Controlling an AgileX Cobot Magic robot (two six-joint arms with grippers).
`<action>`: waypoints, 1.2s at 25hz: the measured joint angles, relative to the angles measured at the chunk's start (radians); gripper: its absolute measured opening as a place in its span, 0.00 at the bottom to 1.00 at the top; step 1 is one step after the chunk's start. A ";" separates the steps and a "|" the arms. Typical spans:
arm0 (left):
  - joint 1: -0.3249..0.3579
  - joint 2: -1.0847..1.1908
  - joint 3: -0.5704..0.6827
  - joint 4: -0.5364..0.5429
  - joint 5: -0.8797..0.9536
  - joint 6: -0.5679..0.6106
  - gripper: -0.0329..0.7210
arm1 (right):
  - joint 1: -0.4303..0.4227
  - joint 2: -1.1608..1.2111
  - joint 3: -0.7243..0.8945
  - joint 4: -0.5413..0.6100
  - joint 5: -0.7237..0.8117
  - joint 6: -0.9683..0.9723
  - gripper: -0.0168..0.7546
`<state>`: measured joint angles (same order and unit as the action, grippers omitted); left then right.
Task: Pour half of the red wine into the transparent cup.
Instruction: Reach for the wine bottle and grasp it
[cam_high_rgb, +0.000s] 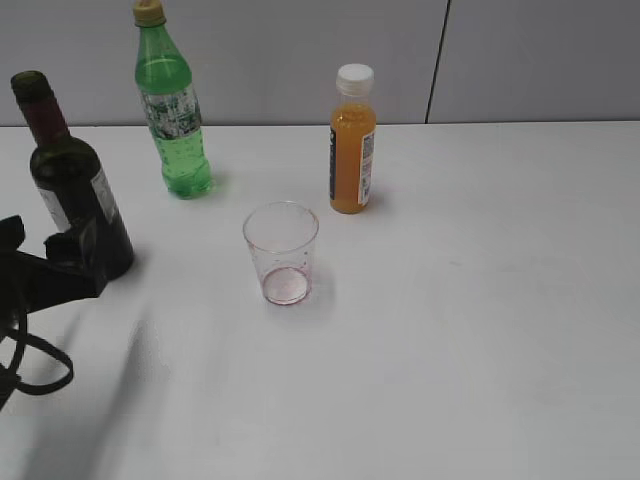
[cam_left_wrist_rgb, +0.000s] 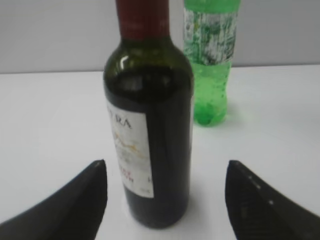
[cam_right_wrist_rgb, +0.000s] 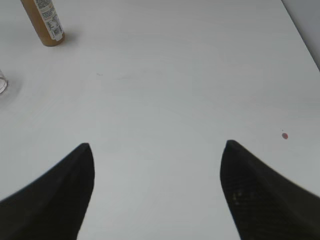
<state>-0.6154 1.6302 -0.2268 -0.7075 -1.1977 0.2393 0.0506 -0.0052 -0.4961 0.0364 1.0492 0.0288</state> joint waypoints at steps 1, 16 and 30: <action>-0.005 0.028 -0.009 -0.024 -0.001 0.000 0.77 | 0.000 0.000 0.000 0.000 0.000 0.000 0.79; -0.013 0.143 -0.136 -0.134 -0.013 -0.098 0.85 | 0.000 0.000 0.000 0.000 0.000 -0.001 0.79; 0.018 0.277 -0.257 -0.217 -0.011 0.002 0.85 | 0.000 0.000 0.000 0.000 -0.001 0.000 0.79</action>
<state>-0.5972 1.9072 -0.4840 -0.9244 -1.2085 0.2413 0.0506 -0.0052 -0.4961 0.0364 1.0484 0.0290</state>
